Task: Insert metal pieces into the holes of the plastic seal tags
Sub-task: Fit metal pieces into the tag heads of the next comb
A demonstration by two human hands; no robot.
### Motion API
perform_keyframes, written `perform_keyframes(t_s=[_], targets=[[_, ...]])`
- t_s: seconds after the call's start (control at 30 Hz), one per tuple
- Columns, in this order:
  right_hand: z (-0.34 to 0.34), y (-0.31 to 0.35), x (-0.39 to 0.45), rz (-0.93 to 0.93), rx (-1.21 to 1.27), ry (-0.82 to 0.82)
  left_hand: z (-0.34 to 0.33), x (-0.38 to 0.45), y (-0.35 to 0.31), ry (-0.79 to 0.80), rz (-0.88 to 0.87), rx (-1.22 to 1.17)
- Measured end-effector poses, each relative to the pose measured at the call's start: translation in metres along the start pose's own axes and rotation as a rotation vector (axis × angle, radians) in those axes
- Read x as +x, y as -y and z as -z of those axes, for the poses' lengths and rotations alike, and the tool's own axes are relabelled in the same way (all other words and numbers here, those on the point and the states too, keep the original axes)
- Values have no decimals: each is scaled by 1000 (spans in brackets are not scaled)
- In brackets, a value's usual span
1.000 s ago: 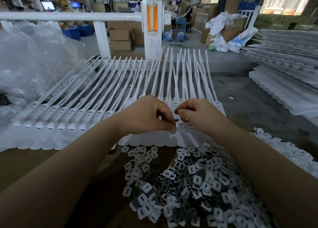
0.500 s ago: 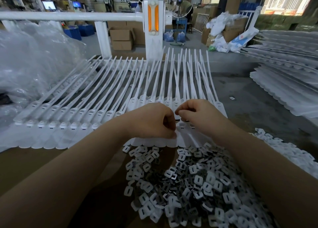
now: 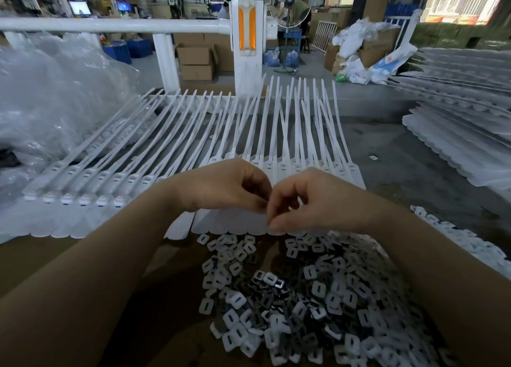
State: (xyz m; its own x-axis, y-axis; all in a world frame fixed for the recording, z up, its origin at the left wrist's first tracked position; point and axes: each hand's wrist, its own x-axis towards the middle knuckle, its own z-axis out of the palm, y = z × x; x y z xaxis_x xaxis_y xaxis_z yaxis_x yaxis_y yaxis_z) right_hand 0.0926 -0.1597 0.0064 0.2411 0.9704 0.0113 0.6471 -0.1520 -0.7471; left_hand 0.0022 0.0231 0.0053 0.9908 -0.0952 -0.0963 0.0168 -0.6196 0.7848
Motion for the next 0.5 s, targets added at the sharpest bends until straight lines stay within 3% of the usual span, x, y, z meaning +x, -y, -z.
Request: perform_keyframes(t_s=[0.17,0.5], targets=[[-10,12,2,66,-81,183,-3,5,6,-2,30,16],[-22,17,6,61,-232,166,-2,6,12,-93,32,-142]])
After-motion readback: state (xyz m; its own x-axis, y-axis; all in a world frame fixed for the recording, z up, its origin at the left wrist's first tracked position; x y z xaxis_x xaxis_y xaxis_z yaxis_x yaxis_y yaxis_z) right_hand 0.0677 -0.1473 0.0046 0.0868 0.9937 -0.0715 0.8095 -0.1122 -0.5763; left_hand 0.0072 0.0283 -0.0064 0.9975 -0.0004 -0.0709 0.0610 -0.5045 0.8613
